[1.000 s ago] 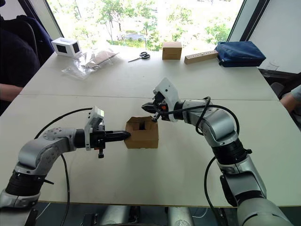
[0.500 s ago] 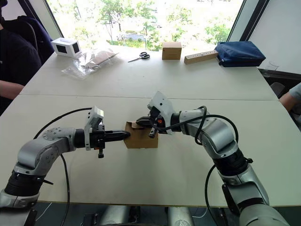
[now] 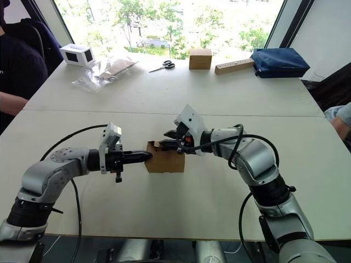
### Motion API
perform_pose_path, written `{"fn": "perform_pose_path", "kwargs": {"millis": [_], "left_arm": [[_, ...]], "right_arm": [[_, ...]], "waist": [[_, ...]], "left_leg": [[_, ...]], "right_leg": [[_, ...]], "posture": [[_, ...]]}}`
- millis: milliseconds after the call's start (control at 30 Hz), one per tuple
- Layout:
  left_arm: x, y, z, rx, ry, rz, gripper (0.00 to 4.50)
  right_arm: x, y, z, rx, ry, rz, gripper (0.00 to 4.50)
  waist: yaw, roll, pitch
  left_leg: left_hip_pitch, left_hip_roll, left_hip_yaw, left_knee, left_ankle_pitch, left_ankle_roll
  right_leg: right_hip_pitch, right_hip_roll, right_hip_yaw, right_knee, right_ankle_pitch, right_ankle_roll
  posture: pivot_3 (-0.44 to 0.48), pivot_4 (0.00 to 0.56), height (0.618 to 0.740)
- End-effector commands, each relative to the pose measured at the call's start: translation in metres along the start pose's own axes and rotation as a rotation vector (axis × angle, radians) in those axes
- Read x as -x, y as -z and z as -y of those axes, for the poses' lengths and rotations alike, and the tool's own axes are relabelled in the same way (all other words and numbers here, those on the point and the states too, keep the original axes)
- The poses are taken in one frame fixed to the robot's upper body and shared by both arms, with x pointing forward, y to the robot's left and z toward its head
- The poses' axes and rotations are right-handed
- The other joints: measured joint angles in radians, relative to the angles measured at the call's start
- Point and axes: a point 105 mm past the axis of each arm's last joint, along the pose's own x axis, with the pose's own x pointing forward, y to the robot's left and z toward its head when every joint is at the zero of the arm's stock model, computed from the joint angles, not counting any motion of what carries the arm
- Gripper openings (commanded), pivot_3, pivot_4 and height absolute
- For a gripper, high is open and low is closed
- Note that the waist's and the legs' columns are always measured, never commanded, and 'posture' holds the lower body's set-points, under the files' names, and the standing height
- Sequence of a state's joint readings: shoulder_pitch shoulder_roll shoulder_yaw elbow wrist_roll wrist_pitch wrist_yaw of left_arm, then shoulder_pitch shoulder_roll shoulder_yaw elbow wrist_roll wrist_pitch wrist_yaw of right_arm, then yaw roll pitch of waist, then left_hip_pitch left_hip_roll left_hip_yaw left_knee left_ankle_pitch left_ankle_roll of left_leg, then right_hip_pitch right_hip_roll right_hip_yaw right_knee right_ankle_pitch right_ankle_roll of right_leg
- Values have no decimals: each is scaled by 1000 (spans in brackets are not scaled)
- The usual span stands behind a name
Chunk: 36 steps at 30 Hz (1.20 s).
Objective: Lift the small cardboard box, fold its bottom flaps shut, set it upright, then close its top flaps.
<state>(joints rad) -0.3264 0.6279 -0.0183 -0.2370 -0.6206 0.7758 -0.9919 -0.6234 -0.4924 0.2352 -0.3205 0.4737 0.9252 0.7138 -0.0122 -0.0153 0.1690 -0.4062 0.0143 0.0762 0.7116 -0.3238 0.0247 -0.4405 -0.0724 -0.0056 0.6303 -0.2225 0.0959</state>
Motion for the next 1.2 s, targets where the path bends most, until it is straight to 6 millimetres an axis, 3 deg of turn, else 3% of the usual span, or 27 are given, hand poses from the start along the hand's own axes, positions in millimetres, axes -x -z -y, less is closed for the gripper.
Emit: {"fn": "perform_pose_path", "kwargs": {"millis": [33,500,767,1200], "left_arm": [[0,-2,-2,-10,-14,-3,0],[0,-2,-3,-7,-25,0,0],[0,-2,-4,-9,-26,-2,0],[3,-10,-2,-6,-21,28,0]], "right_arm": [[3,-4,1,34,7,13,1500],[6,3,-6,55,-29,-6,1500],[6,-7,-4,-9,-25,60,1500],[2,14,-19,-72,-90,2,1500]], "waist": [[0,0,0],[0,0,0],[1,0,0],[0,0,0]], "left_leg": [[0,0,0,0,0,0],[0,0,0,0,0,0],[0,0,0,0,0,0],[0,0,0,0,0,0]], "right_leg": [[0,0,0,0,0,0],[0,0,0,0,0,0],[0,0,0,0,0,0],[0,-1,0,0,-1,-2]], "posture": [[0,150,740],[0,150,740],[0,150,740],[0,150,740]]}}
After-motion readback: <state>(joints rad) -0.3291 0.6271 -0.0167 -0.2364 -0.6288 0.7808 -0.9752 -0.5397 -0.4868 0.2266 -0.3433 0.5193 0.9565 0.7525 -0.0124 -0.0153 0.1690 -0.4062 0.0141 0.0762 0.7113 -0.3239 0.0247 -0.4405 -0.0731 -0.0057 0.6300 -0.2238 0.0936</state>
